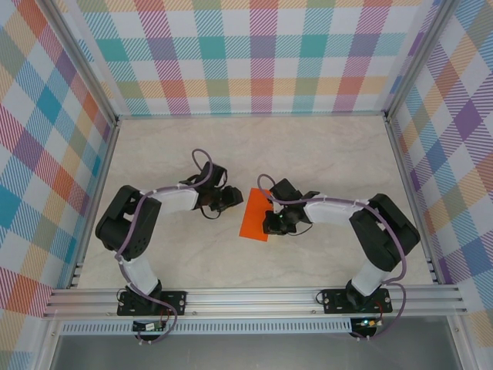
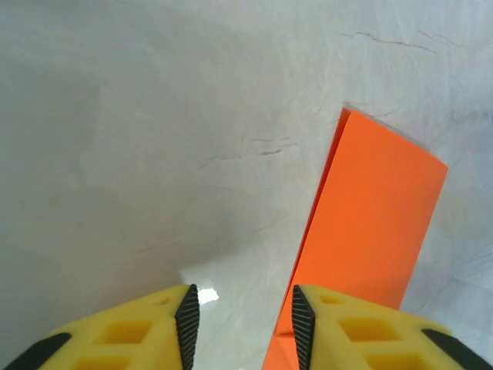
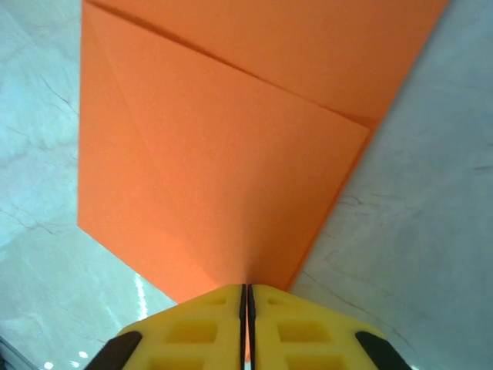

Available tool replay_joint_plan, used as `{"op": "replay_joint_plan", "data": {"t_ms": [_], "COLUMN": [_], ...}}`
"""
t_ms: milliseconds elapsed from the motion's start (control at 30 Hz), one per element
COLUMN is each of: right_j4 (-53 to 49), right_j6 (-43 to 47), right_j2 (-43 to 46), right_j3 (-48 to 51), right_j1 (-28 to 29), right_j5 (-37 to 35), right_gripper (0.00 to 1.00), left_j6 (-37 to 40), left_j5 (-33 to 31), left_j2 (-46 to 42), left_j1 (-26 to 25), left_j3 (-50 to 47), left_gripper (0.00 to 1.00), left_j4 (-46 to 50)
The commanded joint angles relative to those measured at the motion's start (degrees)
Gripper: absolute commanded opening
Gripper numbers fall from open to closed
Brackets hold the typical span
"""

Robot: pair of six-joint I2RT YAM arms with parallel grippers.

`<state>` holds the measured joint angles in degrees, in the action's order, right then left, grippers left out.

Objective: Fold a paper plane with a square sheet of paper (pick it up from the middle)
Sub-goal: Fold the triangle a second time at the center of the table.

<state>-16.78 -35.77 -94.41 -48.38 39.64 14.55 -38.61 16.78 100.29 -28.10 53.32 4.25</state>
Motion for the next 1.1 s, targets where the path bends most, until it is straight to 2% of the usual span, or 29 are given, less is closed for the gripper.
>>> {"op": "replay_joint_plan", "data": {"t_ms": [0,167,300,433,533,600,733,1067], "right_j4": [1.6,2.5,3.2,5.2,5.8,6.3,7.5,7.5], "right_j6": [-2.7,-2.0,0.7,2.5,3.6,4.1,4.2,4.7], "right_j2": [5.2,8.6,6.4,3.6,1.4,0.3,-0.9,-3.5], "right_j3": [-0.3,0.3,0.0,-0.8,-1.7,-1.9,-1.9,-2.4], "right_j1": [-1.6,-5.7,-7.7,-8.7,-9.0,-9.1,-9.3,-9.3], "right_j5": [1.0,-0.4,0.6,3.2,4.5,5.3,6.8,7.7], "right_gripper": [0.2,0.48,0.55,0.55,0.53,0.51,0.47,0.4], "left_j6": [-1.8,-4.8,-8.0,-11.0,-12.0,-12.4,-12.0,-6.6], "left_j5": [-0.9,1.7,4.3,5.6,7.0,8.0,8.5,2.0], "left_j2": [-5.5,-9.5,-9.9,-9.1,-8.4,-7.3,-3.9,2.9], "left_j1": [0.8,-0.3,-2.4,-4.6,-6.0,-6.8,-7.8,-8.1], "left_j3": [-3.4,-7.3,-9.1,-9.8,-9.6,-9.0,-6.6,0.0], "left_gripper": [0.47,0.58,0.62,0.62,0.54,0.45,0.33,0.25], "left_j4": [1.6,-0.4,-3.7,-7.0,-9.7,-11.3,-12.2,-5.0]}}
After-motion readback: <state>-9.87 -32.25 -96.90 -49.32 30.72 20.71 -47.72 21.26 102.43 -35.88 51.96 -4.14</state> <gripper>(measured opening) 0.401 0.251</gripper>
